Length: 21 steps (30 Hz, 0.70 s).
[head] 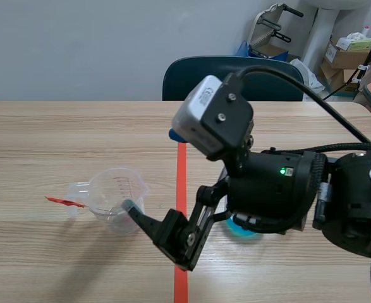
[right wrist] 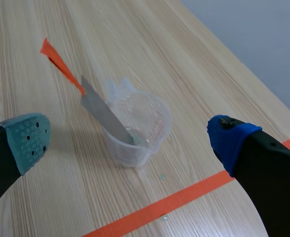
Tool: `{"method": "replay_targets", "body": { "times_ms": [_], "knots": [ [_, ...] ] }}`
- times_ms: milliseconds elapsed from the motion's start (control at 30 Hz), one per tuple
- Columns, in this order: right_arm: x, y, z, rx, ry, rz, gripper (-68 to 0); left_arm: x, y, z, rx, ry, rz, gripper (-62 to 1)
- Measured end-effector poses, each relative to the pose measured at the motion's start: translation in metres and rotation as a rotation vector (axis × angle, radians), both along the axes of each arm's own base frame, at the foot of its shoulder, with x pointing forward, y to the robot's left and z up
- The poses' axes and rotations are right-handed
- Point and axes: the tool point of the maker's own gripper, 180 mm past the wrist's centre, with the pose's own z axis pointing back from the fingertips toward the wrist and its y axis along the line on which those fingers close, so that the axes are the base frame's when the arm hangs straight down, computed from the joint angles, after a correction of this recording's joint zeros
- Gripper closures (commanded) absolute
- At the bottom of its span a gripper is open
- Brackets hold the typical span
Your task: Do the redox reaction experiment
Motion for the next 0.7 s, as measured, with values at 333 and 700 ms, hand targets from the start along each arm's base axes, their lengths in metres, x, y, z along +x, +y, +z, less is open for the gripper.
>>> {"method": "replay_targets", "body": {
  "times_ms": [333, 700],
  "knots": [
    [-0.010, 0.047, -0.011, -0.023, -0.029, 0.111, -67.9, -0.009, 0.000, 0.008, -0.055, -0.029, -0.028, -62.3],
    [0.009, 0.079, -0.021, -0.030, -0.040, 0.112, -67.9, -0.014, -0.004, 0.008, -0.057, -0.027, -0.065, -62.3]
  ]
}}
